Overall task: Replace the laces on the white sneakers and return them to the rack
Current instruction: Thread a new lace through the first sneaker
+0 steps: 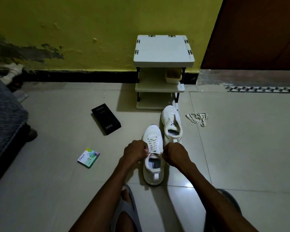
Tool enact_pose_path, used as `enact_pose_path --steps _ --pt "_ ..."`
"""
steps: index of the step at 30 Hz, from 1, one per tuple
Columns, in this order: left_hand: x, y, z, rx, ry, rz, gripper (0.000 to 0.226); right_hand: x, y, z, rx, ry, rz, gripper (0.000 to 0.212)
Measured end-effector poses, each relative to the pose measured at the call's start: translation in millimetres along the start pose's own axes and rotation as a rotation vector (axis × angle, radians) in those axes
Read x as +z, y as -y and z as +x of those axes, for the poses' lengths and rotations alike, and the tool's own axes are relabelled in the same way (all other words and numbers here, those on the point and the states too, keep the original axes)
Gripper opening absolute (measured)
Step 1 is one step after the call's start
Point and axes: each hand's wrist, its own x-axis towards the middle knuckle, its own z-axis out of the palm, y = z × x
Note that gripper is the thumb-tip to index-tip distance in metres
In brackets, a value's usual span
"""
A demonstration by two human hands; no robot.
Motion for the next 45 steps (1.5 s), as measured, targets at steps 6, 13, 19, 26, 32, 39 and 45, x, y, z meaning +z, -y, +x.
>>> enact_pose_path --steps 6,13,19,26,32,39,45 --pt "-43 5 6 0.109 0.14 -0.589 0.017 -27 -7 7 0.012 0.128 0.717 0.031" --pt "5 5 10 0.066 -0.062 -1.005 0.01 -3 7 2 0.205 -0.03 1.317 0.02" --pt "33 4 16 0.098 -0.262 -0.9 0.022 15 15 11 0.393 -0.145 1.422 0.01" --pt "42 -6 15 0.093 -0.334 -0.837 0.022 18 22 17 0.424 -0.232 1.365 0.014" --pt "38 -9 16 0.166 -0.323 -0.622 0.034 16 19 19 0.45 -0.237 1.314 0.012" --pt "22 -3 20 0.427 -0.234 -0.205 0.04 6 11 32 0.435 0.026 1.189 0.032" --pt "16 -3 21 0.453 -0.157 -0.191 0.042 2 10 26 0.443 -0.009 1.346 0.019"
